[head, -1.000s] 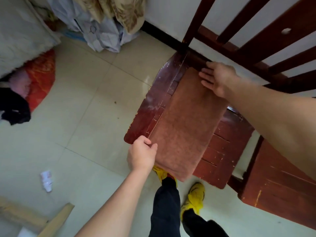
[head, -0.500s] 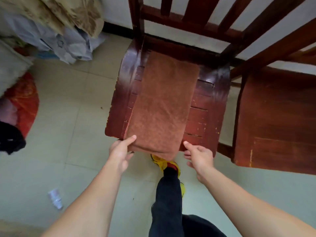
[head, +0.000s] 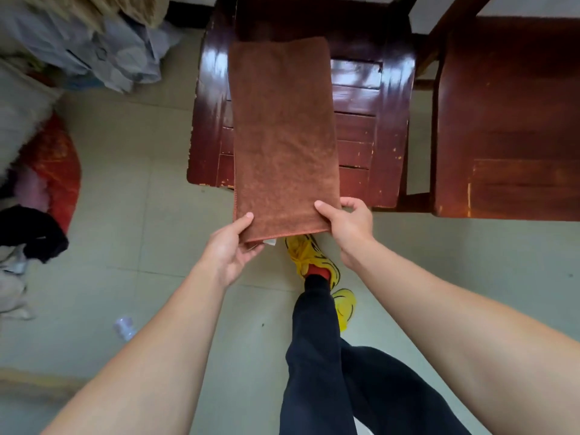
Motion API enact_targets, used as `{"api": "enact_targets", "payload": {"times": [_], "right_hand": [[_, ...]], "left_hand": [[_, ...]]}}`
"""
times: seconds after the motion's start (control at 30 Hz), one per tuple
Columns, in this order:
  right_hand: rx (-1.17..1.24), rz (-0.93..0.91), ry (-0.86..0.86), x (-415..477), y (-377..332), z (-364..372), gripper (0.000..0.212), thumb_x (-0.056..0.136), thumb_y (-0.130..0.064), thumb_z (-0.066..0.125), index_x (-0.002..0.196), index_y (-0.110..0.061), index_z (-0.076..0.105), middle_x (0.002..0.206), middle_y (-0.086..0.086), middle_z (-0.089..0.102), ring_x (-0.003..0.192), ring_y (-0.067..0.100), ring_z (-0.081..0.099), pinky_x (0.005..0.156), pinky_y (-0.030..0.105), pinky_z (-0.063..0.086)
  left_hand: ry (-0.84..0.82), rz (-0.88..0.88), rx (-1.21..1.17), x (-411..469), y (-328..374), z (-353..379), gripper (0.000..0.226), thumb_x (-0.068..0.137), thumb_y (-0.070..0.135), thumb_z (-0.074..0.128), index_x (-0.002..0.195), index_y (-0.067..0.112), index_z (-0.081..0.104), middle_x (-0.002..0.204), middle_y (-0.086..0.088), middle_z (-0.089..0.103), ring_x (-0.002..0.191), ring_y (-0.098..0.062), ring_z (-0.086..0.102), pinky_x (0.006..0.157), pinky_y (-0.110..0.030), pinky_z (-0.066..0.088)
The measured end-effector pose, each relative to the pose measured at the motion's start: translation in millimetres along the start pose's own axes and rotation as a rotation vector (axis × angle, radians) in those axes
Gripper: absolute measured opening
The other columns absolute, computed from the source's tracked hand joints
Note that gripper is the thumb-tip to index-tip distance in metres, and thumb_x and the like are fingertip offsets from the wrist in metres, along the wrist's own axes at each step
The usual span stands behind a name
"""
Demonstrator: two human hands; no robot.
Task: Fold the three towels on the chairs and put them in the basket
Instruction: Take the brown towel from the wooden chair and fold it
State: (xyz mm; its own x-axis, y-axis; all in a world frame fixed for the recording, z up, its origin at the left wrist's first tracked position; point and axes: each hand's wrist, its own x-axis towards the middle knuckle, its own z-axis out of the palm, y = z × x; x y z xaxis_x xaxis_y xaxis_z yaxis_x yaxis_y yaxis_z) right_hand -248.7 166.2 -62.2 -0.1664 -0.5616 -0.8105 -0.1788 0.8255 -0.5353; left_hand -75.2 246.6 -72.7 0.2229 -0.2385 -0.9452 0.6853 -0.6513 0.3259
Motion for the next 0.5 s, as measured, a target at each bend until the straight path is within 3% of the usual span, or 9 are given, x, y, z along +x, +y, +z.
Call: {"api": "enact_targets", "payload": {"times": [0.1,0.17,0.27,0.5], "right_hand": [[-0.129,-0.061,0.043,-17,-6,-16,0.035,0.078,-0.028,0.078,0.1,-0.024,0.05,0.091,0.002,0.063,0.085,0.022,0.067,0.083,0.047,0.057],[-0.188,-0.087,0.058,-27,-15,-25,0.032,0.081,-0.032,0.074,0.089,-0.03,0.044,0.095,0.006,0.064,0.074,0.022,0.069,0.069,0.041,0.059],[-0.125,-0.071,0.032,-39,-38,-34,0.021,0.091,-0.027,0.067,0.091,-0.019,0.047,0.09,0.006,0.063,0.045,0.011,0.06,0.042,0.023,0.047],[0.125,0.045,-0.114,-39,-118,-33,0.007,0.094,-0.016,0.06,0.093,-0.014,0.066,0.081,0.009,0.068,0.052,0.015,0.067,0.044,0.022,0.049]], "left_hand": [[0.096,0.034,0.065,-20,-2,-1,0.023,0.09,0.011,0.062,0.112,0.006,0.059,0.089,-0.009,0.068,0.074,-0.02,0.065,0.052,-0.026,0.053],[0.171,0.082,0.134,-35,-1,3,0.025,0.089,0.007,0.061,0.113,0.006,0.056,0.085,-0.011,0.066,0.063,-0.021,0.063,0.047,-0.025,0.05],[0.223,0.155,0.128,-60,11,12,0.024,0.089,0.004,0.06,0.109,0.013,0.051,0.083,-0.012,0.063,0.053,-0.02,0.058,0.048,-0.026,0.047],[0.012,0.07,-0.028,-86,86,36,0.003,0.09,0.007,0.058,0.092,0.008,0.061,0.074,-0.006,0.057,0.057,-0.015,0.054,0.045,-0.02,0.046]]}}
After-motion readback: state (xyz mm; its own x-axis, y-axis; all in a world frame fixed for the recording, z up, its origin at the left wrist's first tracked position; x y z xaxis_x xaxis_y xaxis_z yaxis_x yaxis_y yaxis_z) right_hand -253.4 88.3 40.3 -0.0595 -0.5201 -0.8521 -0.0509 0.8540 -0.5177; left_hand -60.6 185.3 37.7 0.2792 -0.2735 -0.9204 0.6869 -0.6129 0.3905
